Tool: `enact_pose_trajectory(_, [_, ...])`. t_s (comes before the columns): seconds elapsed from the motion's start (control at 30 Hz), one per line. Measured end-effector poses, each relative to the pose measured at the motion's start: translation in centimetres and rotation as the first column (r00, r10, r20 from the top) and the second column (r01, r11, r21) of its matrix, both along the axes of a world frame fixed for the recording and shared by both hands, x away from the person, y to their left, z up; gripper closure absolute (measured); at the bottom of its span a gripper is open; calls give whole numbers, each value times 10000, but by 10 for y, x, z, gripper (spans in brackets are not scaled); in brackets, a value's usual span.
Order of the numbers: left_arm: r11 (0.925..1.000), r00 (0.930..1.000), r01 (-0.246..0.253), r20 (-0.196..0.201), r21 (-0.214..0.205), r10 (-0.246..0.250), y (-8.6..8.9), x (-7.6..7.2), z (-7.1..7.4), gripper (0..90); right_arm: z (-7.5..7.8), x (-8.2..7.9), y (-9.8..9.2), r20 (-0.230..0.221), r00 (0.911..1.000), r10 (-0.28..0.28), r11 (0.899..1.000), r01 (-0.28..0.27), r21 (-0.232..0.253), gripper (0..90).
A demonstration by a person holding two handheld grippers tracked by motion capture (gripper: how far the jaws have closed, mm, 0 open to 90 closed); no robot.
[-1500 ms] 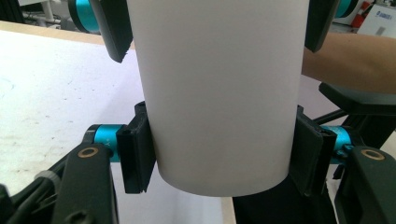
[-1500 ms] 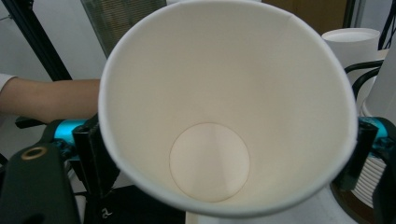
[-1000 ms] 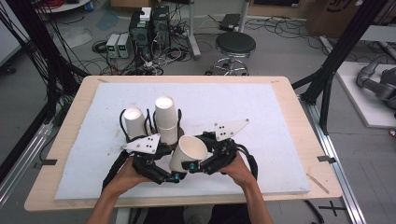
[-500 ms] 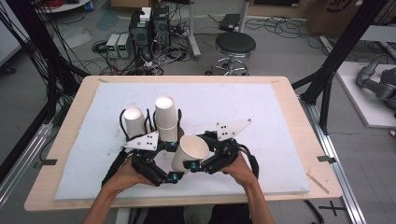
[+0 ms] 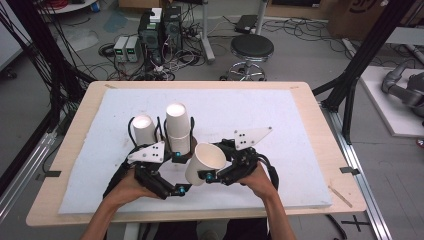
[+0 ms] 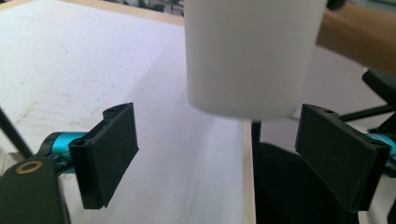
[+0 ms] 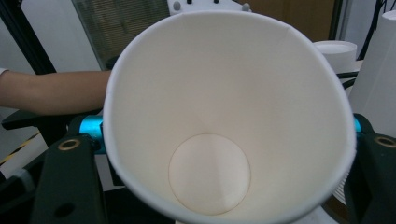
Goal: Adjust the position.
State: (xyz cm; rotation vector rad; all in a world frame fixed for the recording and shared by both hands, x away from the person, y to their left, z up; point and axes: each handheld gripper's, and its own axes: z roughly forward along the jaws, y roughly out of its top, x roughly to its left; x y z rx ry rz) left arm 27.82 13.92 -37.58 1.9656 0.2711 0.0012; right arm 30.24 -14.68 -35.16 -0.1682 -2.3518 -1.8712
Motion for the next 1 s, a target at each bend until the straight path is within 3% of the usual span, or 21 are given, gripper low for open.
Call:
enact_pose_trajectory(0.17, [9987, 9985, -504, 207, 108, 501, 18, -3, 1, 131, 0, 1, -4, -71, 9995, -321, 9994, 320, -102, 284])
enact_pose_trajectory(0.37, [9930, 9921, -1183, 422, 44, 1180, 41, -6, -10, 131, 0, 1, -12, 21, 9954, -954, 9953, 955, -185, 284])
enact_pose_trajectory(0.57, [9791, 9767, -2020, 697, -219, 2030, 63, -14, -23, 132, 1, -1, -20, 253, 9812, -1914, 9808, 1922, -340, 284])
enact_pose_trajectory(0.7, [9614, 9567, -2710, 972, -471, 2744, 76, -18, -34, 132, -1, -1, -26, 417, 9652, -2583, 9651, 2597, -328, 285])
enact_pose_trajectory(0.9, [9367, 9328, -3406, 954, -814, 3475, 93, -18, -43, 132, -2, -3, -28, 491, 9556, -2907, 9552, 2928, -436, 285])
enact_pose_trajectory(1.0, [9159, 9107, -3856, 1136, -1113, 3972, 101, -19, -48, 132, -2, -4, -28, 529, 9539, -2955, 9539, 2976, -379, 285])
